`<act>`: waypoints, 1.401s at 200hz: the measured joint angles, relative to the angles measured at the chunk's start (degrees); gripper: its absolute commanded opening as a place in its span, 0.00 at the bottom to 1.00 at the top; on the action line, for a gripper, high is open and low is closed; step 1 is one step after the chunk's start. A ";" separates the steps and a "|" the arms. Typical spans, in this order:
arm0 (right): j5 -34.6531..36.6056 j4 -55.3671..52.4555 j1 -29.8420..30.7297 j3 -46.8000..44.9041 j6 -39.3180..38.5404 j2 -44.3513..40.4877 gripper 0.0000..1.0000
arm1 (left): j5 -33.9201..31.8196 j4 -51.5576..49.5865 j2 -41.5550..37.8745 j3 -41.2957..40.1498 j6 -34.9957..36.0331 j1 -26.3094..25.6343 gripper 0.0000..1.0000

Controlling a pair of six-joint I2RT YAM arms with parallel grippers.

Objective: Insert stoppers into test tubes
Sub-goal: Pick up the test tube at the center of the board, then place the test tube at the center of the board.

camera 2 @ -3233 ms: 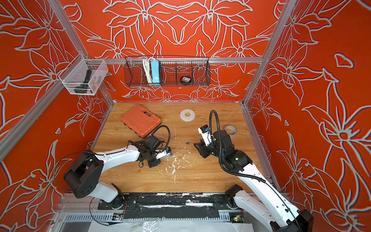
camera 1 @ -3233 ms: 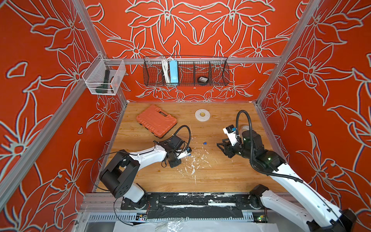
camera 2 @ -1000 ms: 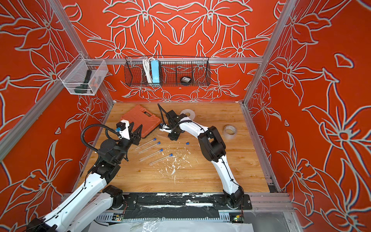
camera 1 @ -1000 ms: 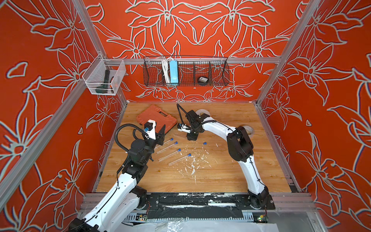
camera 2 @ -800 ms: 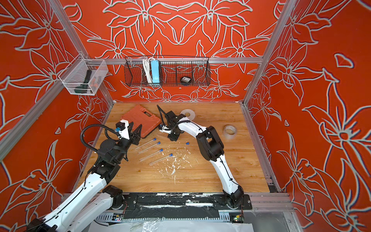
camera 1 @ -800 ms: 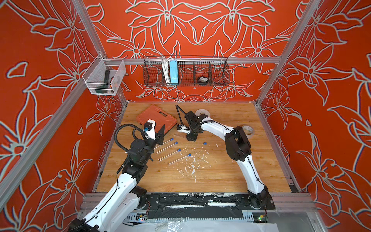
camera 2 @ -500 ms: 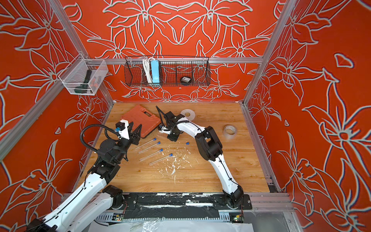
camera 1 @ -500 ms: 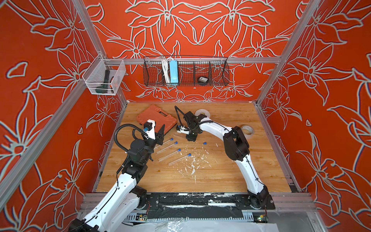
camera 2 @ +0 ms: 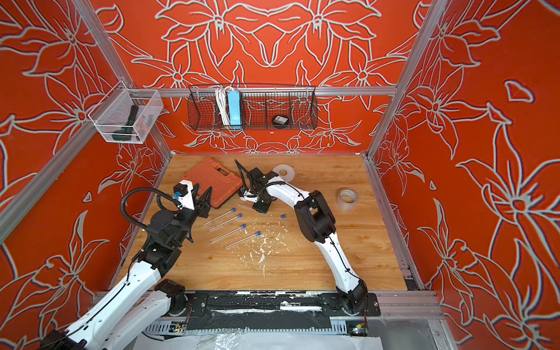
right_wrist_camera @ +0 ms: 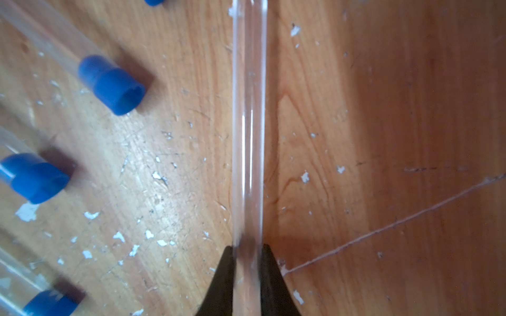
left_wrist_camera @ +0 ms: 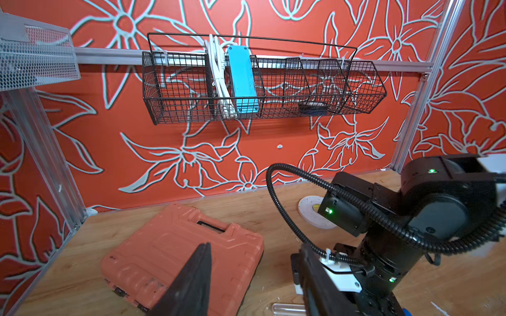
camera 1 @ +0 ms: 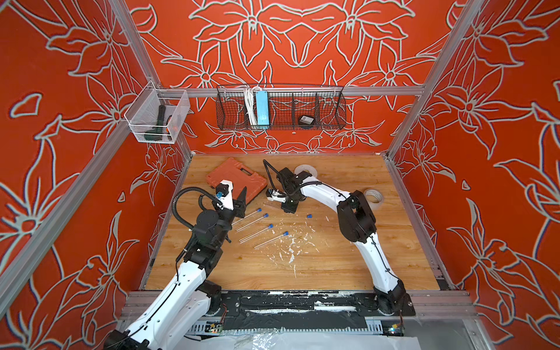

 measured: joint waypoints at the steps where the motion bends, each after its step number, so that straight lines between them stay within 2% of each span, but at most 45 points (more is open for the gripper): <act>1: 0.00 -0.02 0.00 0.00 0.00 -0.02 0.08 | -0.02 0.00 0.00 0.00 0.00 0.00 0.47; 29: 0.44 -0.44 0.00 -1.55 0.04 -3.87 0.08 | -0.55 0.00 0.00 0.00 0.15 0.04 0.47; 59: 0.81 0.13 0.00 -8.83 0.57 -14.71 0.08 | -0.96 0.00 -0.11 0.00 0.20 0.24 0.47; 112: 1.68 2.71 2.34 -31.30 -0.79 -37.09 0.09 | -1.33 -0.02 -0.85 0.00 0.61 0.44 0.47; 146: 1.51 3.50 7.91 -46.36 -6.62 -44.83 0.10 | -1.31 -0.02 -0.96 0.00 0.63 0.61 0.47; 172: 0.24 4.04 10.62 -51.36 -10.21 -45.16 0.11 | -1.31 0.00 -1.09 0.00 0.63 0.72 0.47; 253: -0.35 9.79 12.11 -49.94 -15.45 -34.03 0.11 | -1.36 -0.13 -1.27 -0.68 1.40 0.74 0.47; 280: -0.37 10.73 12.11 -49.40 -16.15 -32.46 0.21 | -1.40 -0.31 -1.33 -1.01 1.68 0.74 0.47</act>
